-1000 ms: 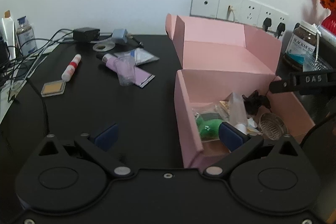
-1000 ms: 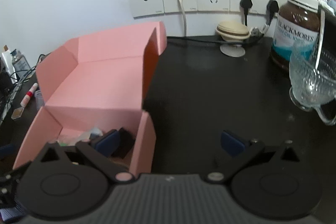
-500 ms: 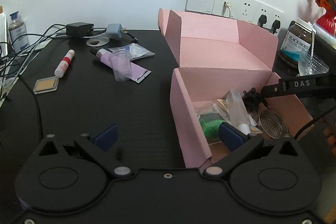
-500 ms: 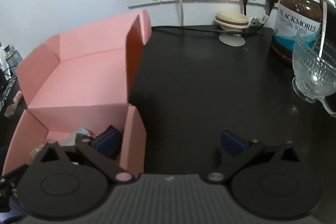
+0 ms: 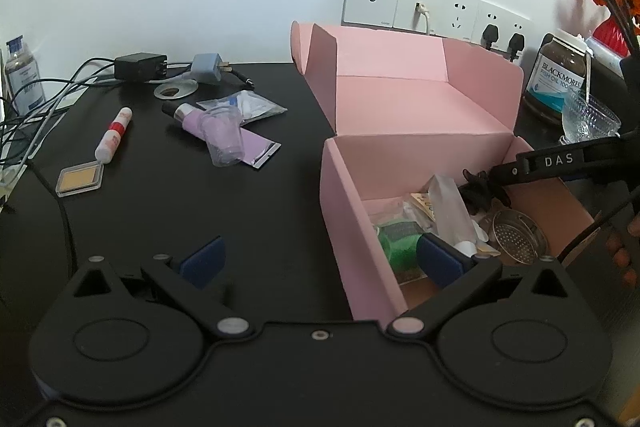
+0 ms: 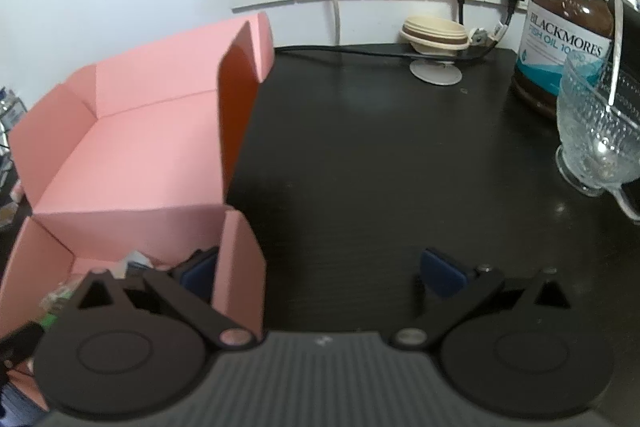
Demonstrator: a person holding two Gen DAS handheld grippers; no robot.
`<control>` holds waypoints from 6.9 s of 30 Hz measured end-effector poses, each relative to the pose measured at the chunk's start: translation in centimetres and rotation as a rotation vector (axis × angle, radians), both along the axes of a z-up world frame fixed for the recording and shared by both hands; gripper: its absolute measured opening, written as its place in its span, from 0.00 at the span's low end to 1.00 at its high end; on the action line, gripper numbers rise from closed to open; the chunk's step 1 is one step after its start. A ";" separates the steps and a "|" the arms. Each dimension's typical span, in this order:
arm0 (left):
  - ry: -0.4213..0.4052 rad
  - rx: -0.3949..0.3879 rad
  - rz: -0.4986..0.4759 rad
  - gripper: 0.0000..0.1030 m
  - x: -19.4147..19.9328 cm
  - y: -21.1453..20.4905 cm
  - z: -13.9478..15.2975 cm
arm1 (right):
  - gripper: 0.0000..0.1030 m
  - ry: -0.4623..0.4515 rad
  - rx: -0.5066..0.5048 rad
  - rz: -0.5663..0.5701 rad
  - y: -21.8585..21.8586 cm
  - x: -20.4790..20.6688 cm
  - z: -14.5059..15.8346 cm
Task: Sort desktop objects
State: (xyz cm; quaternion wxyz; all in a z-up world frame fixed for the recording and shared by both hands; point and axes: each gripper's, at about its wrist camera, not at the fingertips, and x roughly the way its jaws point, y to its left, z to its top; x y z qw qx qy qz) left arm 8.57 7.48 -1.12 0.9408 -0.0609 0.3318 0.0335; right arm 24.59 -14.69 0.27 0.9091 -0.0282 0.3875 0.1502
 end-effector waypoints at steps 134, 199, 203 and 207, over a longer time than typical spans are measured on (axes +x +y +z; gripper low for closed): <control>-0.157 0.017 -0.393 1.00 -3.1 -2.9 3.6 | 0.99 0.109 0.575 0.219 -2.7 -9.0 5.0; -0.216 0.203 -0.516 1.00 -7.7 -4.0 3.1 | 0.99 -0.406 -0.406 0.532 4.1 -18.1 3.2; -0.217 0.229 -0.526 1.00 -7.8 -4.0 3.0 | 0.99 -0.462 -0.450 0.572 4.7 -18.7 3.1; -0.204 0.192 -0.517 1.00 -7.8 -3.7 3.0 | 0.99 -0.586 -0.595 0.651 5.7 -19.9 2.0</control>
